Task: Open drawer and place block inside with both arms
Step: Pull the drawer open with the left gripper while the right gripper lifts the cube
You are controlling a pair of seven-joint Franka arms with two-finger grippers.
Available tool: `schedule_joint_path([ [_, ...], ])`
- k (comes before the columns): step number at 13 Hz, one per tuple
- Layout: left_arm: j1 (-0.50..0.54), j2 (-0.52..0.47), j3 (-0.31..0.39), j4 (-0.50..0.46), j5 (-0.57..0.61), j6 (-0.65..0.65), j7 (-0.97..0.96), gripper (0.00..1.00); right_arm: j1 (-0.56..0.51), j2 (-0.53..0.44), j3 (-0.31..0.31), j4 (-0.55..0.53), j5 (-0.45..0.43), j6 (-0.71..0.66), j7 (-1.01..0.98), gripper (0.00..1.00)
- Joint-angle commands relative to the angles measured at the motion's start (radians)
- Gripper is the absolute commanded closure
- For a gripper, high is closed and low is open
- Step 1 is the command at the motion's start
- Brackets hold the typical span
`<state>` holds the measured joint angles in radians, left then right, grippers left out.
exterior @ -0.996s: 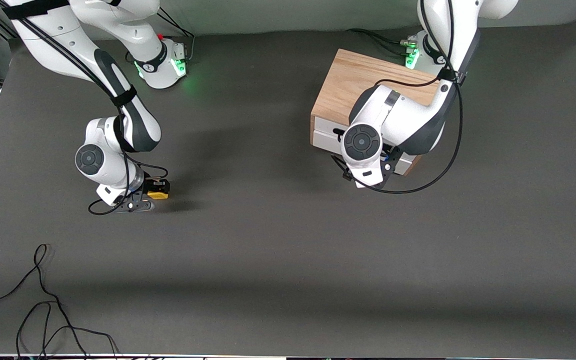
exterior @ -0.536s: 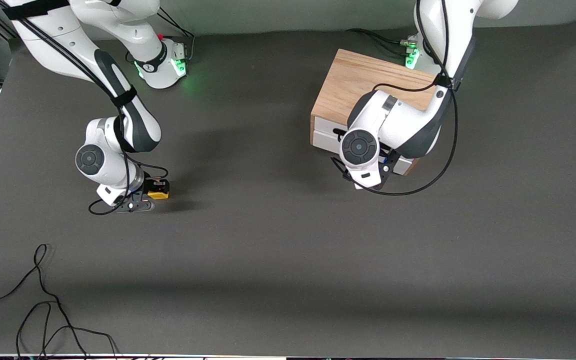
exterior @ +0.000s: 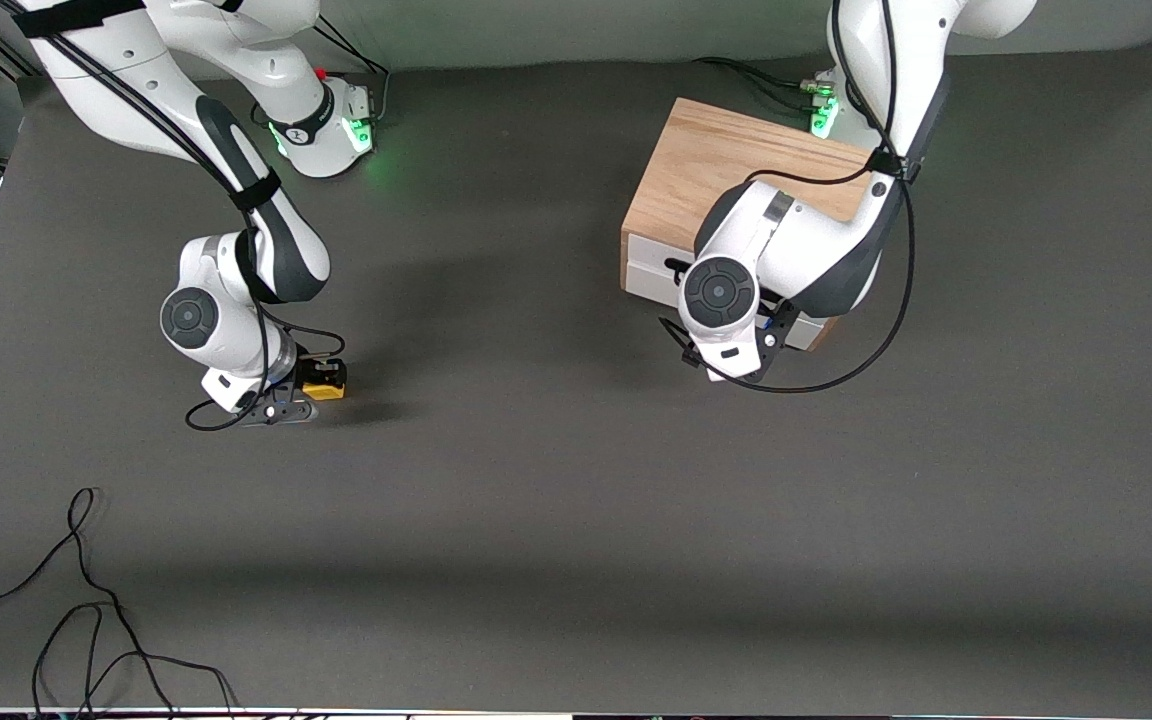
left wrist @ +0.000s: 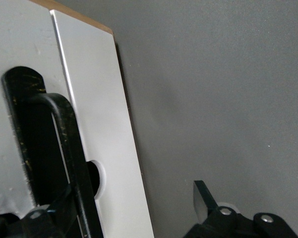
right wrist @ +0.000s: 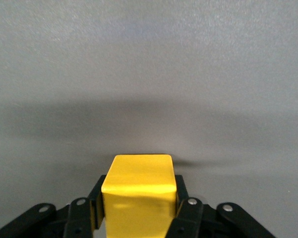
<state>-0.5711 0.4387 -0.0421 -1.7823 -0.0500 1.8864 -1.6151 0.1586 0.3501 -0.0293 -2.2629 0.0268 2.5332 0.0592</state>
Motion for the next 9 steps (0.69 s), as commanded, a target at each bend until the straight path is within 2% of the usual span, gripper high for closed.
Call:
schedule_joint_path([
  [1,-0.012,0.017,0.007,0.03,0.013,0.016,-0.02,0.0,0.01,-0.017,-0.003,0.032,0.016,-0.072,0.021,0.63],
  [3,-0.01,0.026,0.007,0.043,0.012,0.042,-0.02,0.0,0.009,-0.017,-0.004,0.077,0.016,-0.145,0.019,0.63],
  [9,-0.004,0.043,0.01,0.11,0.012,0.08,-0.019,0.0,0.009,-0.028,-0.004,0.085,0.016,-0.162,0.019,0.63],
])
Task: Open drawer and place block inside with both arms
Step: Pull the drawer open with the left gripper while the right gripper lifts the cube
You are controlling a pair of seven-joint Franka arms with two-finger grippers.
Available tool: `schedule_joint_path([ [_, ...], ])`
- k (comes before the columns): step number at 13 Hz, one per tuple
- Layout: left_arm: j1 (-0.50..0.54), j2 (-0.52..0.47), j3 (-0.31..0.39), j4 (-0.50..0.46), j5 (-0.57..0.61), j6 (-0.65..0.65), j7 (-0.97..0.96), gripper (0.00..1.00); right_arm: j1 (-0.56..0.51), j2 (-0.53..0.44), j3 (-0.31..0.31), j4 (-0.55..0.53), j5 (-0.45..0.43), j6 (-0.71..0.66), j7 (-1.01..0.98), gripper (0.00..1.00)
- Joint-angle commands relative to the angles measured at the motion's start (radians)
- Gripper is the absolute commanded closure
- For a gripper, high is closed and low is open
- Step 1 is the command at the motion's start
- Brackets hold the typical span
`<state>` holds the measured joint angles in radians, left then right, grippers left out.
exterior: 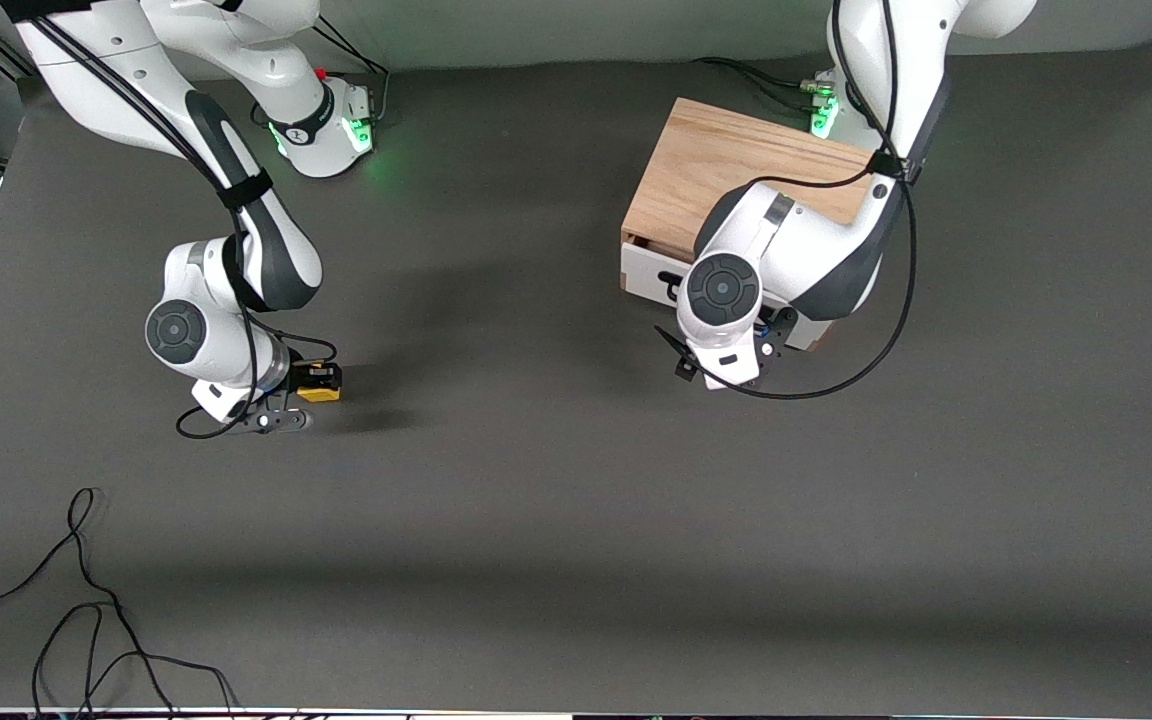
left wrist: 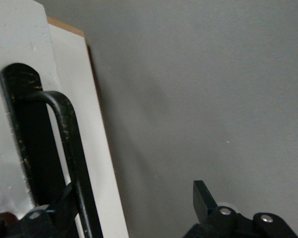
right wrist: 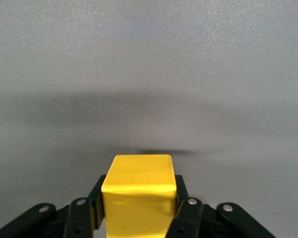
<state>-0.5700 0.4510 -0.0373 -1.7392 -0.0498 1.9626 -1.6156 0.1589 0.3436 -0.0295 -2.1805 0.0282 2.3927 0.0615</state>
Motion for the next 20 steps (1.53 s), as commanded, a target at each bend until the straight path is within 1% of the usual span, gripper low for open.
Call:
schedule_joint_path([
  [1,-0.005,0.038,0.007,0.079,0.011,0.004,-0.02,0.0,0.008,-0.023,-0.004,0.002,0.015,-0.021,0.017,0.64],
  [4,-0.004,0.081,0.007,0.133,0.011,0.002,-0.02,0.0,0.008,-0.029,-0.004,0.01,0.015,-0.047,0.018,0.64],
  [7,-0.004,0.09,0.007,0.142,0.01,0.004,-0.02,0.0,0.01,-0.044,-0.004,0.039,0.015,-0.093,0.018,0.64],
  [8,-0.004,0.094,0.007,0.151,0.01,0.002,-0.02,0.0,0.01,-0.061,-0.003,0.068,0.015,-0.139,0.02,0.65],
  [10,-0.004,0.092,0.007,0.156,0.01,-0.014,-0.02,0.0,0.01,-0.083,-0.003,0.155,0.015,-0.263,0.018,0.65],
  [12,-0.001,0.083,0.008,0.161,0.011,-0.028,-0.015,0.0,0.01,-0.098,-0.003,0.233,0.015,-0.347,0.018,0.65],
  [14,0.002,0.083,0.01,0.202,0.01,-0.12,-0.018,0.0,0.01,-0.101,-0.004,0.341,0.015,-0.485,0.011,0.65],
  [15,0.004,0.083,0.01,0.207,0.01,-0.164,-0.02,0.0,0.008,-0.115,-0.004,0.393,0.016,-0.542,0.005,0.65],
  [17,0.004,0.083,0.01,0.198,0.005,-0.211,-0.021,0.0,0.008,-0.123,-0.004,0.518,0.016,-0.668,0.003,0.65],
  [18,0.004,0.089,0.01,0.196,0.004,-0.214,-0.021,0.0,0.008,-0.127,-0.006,0.569,0.022,-0.726,0.003,0.65],
  [19,0.002,0.093,0.008,0.19,0.001,-0.197,-0.021,0.0,0.008,-0.141,-0.01,0.603,0.05,-0.748,0.001,0.65],
  [20,0.002,0.101,0.008,0.191,-0.001,-0.192,-0.021,0.0,0.008,-0.159,-0.012,0.614,0.061,-0.748,0.0,0.65],
])
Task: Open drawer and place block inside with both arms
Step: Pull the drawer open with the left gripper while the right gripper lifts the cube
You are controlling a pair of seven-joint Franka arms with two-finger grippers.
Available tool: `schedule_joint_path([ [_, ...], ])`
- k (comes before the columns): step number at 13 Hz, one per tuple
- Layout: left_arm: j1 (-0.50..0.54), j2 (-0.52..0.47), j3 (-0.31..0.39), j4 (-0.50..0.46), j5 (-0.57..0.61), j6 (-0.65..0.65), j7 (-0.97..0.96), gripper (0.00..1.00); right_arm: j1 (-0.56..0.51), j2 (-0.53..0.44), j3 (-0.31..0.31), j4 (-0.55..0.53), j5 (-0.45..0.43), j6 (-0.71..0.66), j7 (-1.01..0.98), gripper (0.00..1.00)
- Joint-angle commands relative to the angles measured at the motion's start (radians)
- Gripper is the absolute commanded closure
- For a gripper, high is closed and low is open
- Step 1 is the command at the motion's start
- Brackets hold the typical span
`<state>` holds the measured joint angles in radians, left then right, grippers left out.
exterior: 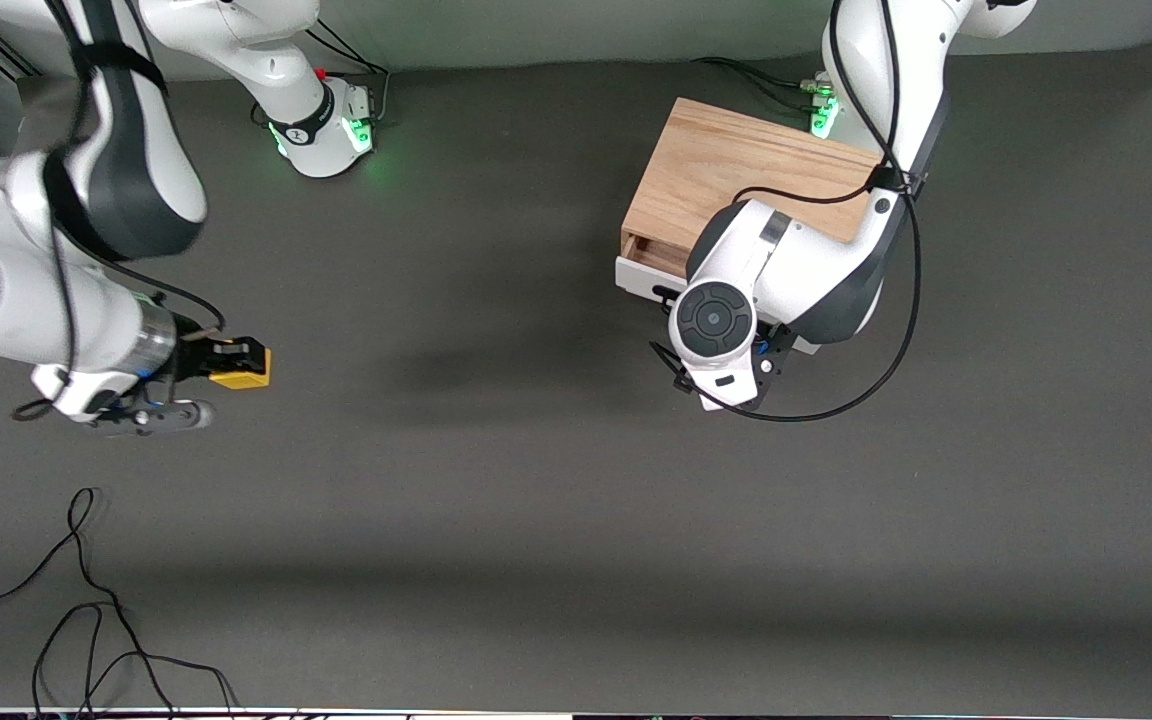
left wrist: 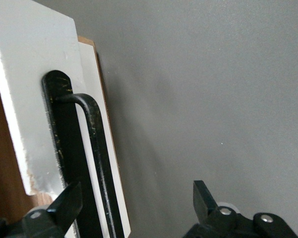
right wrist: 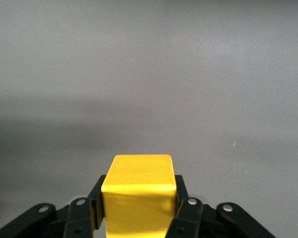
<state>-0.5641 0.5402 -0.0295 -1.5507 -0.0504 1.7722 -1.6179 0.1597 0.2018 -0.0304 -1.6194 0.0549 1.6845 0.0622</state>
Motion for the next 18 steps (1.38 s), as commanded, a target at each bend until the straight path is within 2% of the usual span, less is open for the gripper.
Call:
schedule_joint_path([
  [1,-0.005,0.021,0.002,0.004,0.0,0.01,-0.019,0.0,0.007,-0.022,-0.01,0.067,0.034,-0.04,0.002,0.65],
  [5,-0.003,0.035,0.002,0.004,0.003,0.027,-0.019,0.0,0.011,-0.004,-0.002,0.092,0.034,-0.026,0.011,0.65],
  [8,-0.004,0.041,0.002,0.008,0.009,0.091,-0.019,0.0,0.014,0.004,0.0,0.093,0.036,-0.02,0.014,0.65],
  [11,-0.005,0.046,0.002,0.014,0.011,0.128,-0.016,0.0,0.061,0.007,-0.002,0.101,0.033,-0.016,0.033,0.65],
  [18,-0.005,0.067,0.002,0.061,0.011,0.182,-0.013,0.0,0.069,0.025,0.001,0.128,0.037,-0.011,0.082,0.65],
])
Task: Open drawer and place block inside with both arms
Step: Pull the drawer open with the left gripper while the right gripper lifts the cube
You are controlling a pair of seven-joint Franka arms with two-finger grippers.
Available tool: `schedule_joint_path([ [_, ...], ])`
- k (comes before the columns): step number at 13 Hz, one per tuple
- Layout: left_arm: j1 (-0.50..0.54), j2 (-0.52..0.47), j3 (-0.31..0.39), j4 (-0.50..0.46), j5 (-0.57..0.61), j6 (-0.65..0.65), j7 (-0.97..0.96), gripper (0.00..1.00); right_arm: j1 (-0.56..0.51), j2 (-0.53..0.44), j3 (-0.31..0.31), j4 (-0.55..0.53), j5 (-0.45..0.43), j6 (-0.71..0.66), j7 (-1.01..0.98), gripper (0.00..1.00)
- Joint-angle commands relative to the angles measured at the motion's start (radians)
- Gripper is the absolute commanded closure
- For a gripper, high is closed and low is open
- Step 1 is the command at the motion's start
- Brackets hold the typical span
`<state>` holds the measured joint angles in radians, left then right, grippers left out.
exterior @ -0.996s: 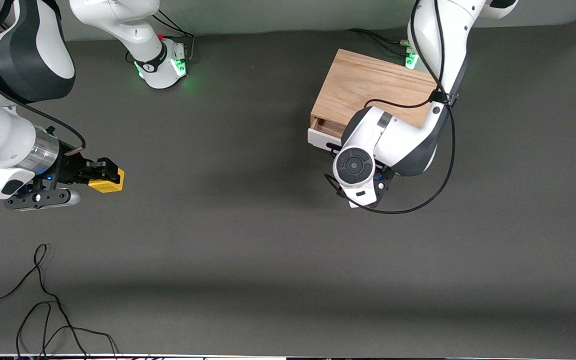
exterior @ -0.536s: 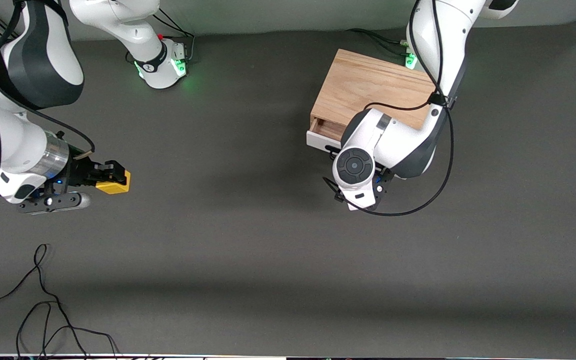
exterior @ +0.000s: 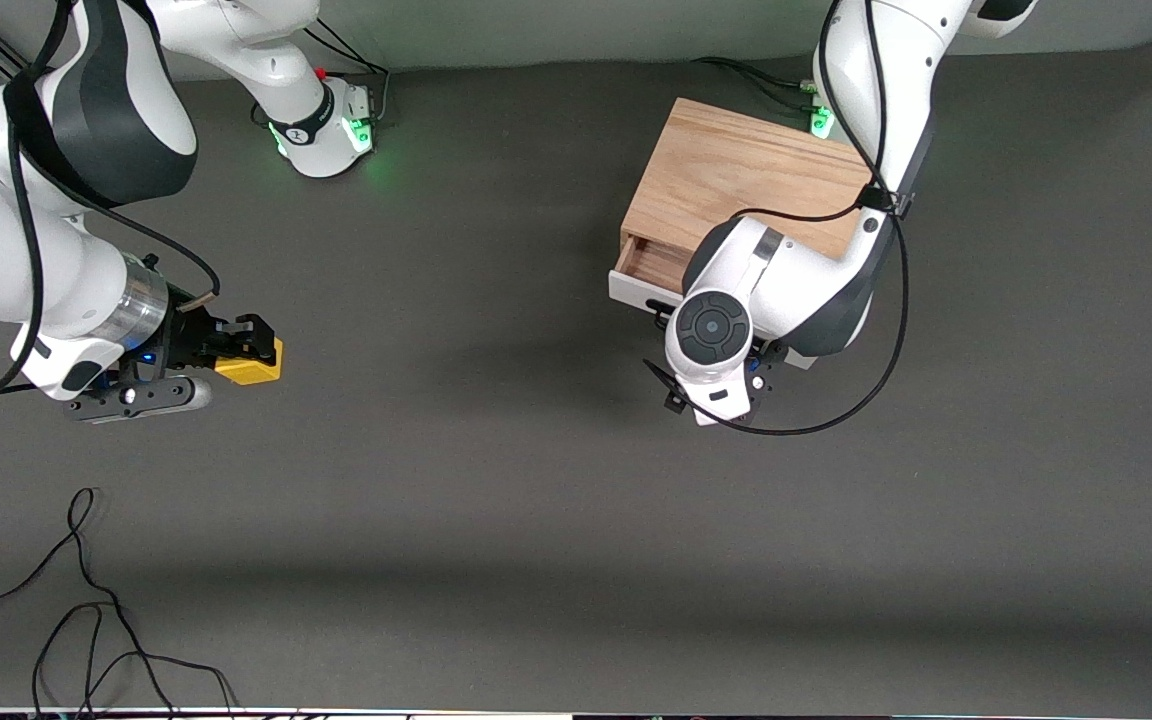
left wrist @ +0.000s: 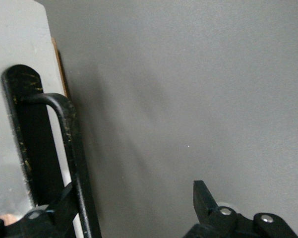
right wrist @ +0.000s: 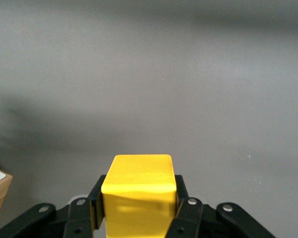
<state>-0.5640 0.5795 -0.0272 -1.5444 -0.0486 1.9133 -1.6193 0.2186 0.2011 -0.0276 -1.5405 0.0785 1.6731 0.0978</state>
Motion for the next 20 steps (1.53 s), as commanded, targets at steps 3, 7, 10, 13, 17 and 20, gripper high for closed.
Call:
schedule_joint_path([
  [3,-0.005,0.028,0.0,0.058,0.009,0.078,-0.011,0.0,0.067,0.066,-0.002,0.106,0.012,0.002,0.117,0.65],
  [7,-0.005,0.03,0.0,0.07,0.009,0.139,-0.013,0.0,0.088,0.078,-0.002,0.122,0.014,0.004,0.135,0.65],
  [10,-0.005,0.037,0.001,0.089,0.009,0.17,-0.013,0.0,0.09,0.081,-0.002,0.122,0.015,0.005,0.135,0.65],
  [13,-0.005,0.043,0.001,0.092,0.009,0.17,-0.013,0.0,0.116,0.083,-0.002,0.122,0.014,0.02,0.167,0.65],
  [17,-0.001,0.033,0.001,0.098,0.01,0.142,-0.004,0.0,0.166,0.126,-0.002,0.175,0.01,0.02,0.232,0.66],
  [20,0.006,0.03,0.001,0.138,0.01,0.047,-0.002,0.0,0.195,0.138,-0.002,0.18,0.004,0.02,0.298,0.66],
])
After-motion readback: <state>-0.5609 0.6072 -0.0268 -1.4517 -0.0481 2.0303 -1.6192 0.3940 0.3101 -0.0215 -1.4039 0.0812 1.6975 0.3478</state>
